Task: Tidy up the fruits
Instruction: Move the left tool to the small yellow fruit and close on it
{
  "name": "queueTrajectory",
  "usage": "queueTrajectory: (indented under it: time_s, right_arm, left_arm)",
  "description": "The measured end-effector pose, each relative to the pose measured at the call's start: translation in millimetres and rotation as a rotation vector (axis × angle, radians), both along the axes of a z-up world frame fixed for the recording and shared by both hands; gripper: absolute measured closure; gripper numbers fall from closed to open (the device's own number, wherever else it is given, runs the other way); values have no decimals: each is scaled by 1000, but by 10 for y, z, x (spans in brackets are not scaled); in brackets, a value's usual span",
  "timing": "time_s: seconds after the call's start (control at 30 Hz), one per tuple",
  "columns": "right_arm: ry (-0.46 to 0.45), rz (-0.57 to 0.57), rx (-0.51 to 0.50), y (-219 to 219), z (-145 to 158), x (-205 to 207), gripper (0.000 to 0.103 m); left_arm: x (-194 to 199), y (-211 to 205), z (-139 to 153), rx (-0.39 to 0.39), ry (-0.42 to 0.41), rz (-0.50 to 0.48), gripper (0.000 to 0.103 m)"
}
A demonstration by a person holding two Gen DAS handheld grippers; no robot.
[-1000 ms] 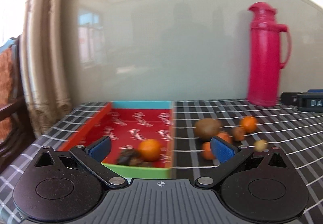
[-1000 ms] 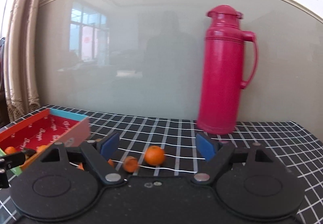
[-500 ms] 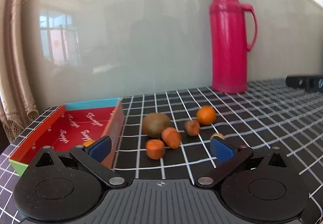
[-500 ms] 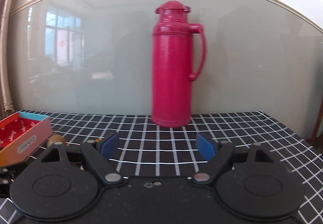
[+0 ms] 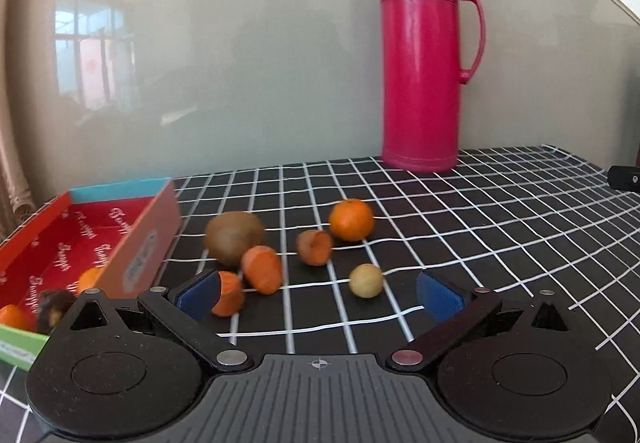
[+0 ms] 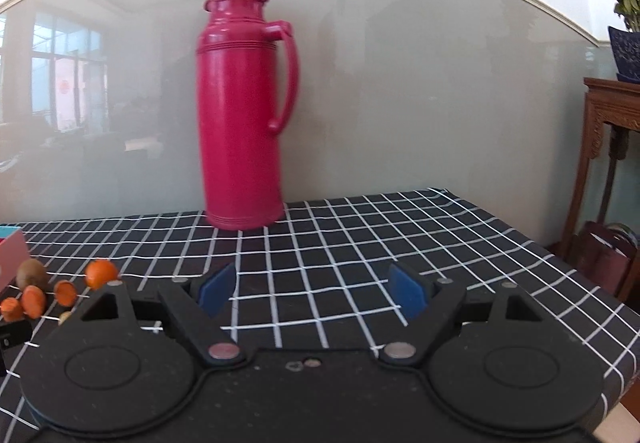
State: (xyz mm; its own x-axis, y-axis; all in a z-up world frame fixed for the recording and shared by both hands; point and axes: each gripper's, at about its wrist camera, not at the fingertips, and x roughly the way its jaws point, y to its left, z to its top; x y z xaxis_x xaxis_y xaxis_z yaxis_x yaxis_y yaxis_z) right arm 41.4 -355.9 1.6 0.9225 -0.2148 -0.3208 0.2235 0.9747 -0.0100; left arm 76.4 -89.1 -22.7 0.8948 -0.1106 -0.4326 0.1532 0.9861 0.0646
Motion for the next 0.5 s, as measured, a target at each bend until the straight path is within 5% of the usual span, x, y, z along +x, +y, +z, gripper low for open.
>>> queueTrajectory:
  time_s: [0.37, 0.5]
  right_arm:
    - [18, -58, 5, -255, -93, 71, 20]
    - [26, -75, 5, -320, -129, 67, 20]
  left_arm:
    - [198, -300, -99, 15, 46, -34, 1]
    - [325, -326, -136, -1, 92, -29, 40]
